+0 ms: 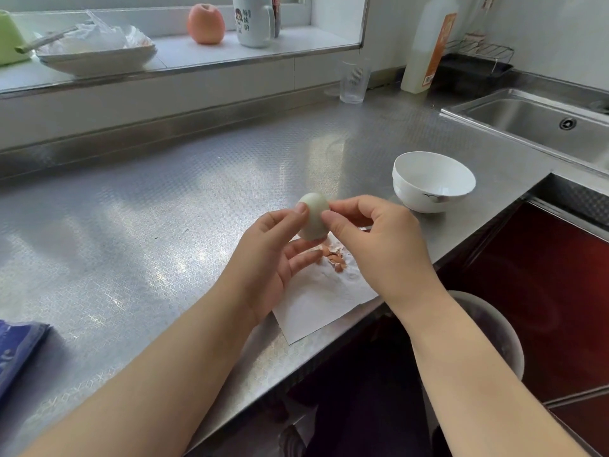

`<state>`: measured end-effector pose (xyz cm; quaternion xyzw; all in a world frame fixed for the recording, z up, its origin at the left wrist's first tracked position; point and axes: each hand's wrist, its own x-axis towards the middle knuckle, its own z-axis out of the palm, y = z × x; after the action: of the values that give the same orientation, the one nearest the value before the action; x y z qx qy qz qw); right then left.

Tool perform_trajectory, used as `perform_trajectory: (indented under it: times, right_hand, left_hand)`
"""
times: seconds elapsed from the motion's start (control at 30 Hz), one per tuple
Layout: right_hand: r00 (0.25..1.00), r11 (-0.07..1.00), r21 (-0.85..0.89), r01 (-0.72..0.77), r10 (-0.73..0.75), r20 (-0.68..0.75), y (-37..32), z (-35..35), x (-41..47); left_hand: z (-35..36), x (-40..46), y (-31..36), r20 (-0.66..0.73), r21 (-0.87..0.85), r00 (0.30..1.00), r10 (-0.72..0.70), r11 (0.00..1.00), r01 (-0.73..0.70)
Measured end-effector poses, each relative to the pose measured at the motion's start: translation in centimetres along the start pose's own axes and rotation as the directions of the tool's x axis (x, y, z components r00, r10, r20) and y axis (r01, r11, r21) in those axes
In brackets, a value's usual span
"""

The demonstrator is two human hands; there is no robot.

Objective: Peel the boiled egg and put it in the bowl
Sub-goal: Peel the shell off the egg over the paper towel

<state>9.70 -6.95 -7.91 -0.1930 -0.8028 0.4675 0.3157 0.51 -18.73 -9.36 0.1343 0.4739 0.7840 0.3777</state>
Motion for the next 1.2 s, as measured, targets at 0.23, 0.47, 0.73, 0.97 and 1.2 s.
perform_trajectory:
  times: [0.23,0.47,0.73,0.97,1.2]
  right_hand:
    - [0.999,1.0,0.012,-0.012,0.012,-0.036,0.3,-0.2,0.1]
    - [0.999,0.999,0.009,-0.038,0.039,-0.031,0.6,-0.2,0.3]
    - [0.995,0.997,-0.03,-0.064,0.066,0.077,0.7,-0.5,0.4]
    - [0.966,0.923,0.308,-0.23,0.177,0.19,0.9,-1.1,0.7]
    - [0.949,0.8,0.517,-0.303,0.203,0.242,0.8,-1.2,0.5]
  left_hand:
    - [-0.3,0.1,-0.4,0.009,0.053,0.994,0.11,0.992,-0.11]
    - [-0.5,0.4,-0.8,0.014,0.243,0.996,0.086,0.966,-0.087]
    - [-0.6,0.5,-1.1,-0.012,0.364,0.987,0.158,0.92,-0.143]
    - [-0.4,0.5,-0.7,-0.008,0.166,0.997,0.08,0.983,-0.078]
    - [-0.4,0.5,-0.5,-0.006,0.069,0.999,0.043,0.997,-0.042]
